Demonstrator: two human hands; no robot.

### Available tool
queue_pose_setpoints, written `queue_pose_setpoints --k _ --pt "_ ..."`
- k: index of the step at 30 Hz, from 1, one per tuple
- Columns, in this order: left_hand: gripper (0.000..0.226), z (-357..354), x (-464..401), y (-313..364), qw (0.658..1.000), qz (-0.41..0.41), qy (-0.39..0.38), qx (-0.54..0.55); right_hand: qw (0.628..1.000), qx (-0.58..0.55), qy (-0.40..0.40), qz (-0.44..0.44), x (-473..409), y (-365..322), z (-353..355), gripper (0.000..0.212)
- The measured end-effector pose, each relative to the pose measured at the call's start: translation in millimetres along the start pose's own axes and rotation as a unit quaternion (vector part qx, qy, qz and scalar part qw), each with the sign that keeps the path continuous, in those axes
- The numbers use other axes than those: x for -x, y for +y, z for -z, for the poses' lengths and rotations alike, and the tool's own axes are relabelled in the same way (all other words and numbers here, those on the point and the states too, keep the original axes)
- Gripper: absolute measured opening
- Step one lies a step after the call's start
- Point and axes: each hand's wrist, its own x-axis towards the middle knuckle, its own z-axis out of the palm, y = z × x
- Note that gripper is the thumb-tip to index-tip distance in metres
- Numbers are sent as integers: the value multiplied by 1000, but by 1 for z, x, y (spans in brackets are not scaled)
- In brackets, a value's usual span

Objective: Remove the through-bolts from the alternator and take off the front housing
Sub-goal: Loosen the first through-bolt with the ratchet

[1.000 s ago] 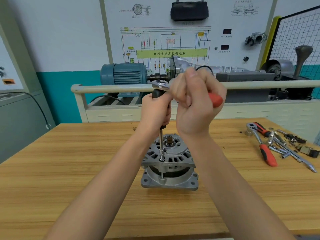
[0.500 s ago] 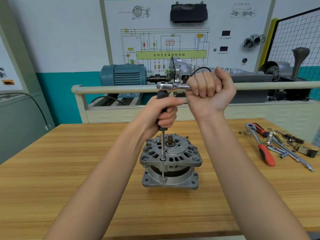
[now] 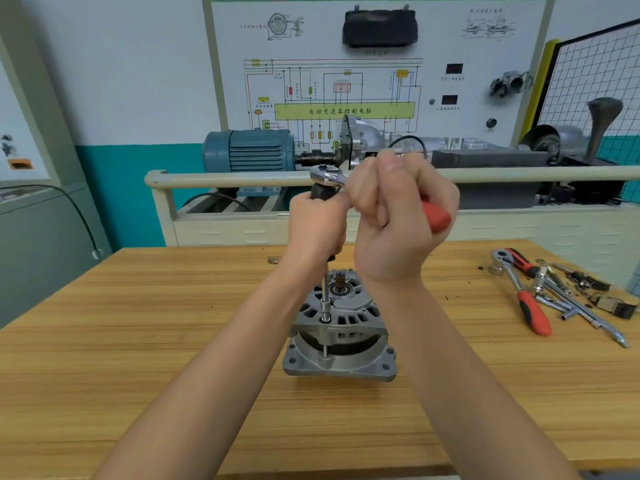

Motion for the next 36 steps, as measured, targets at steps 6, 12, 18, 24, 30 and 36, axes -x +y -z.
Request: queue_pose_setpoints --k 6,12,18,24,30,36 --pt "36 23 -5 3 982 16 -187 38 977 -170 11 -132 -24 -3 16 51" --pt "35 32 -9 6 935 51 -343 70 896 -349 110 -253 -38 2 34 48" --pt "52 20 -10 0 976 36 -205 66 969 -197 40 -147 -25 1 20 52" --pt "41 10 -7 -1 996 -1 -84 37 999 -15 23 -42 -10 5 -2 42" --pt "43 25 -11 1 979 13 -199 39 977 -164 4 -136 -26 3 16 52" --pt "31 36 -11 5 903 38 -417 95 882 -379 89 -265 -36 4 35 48"
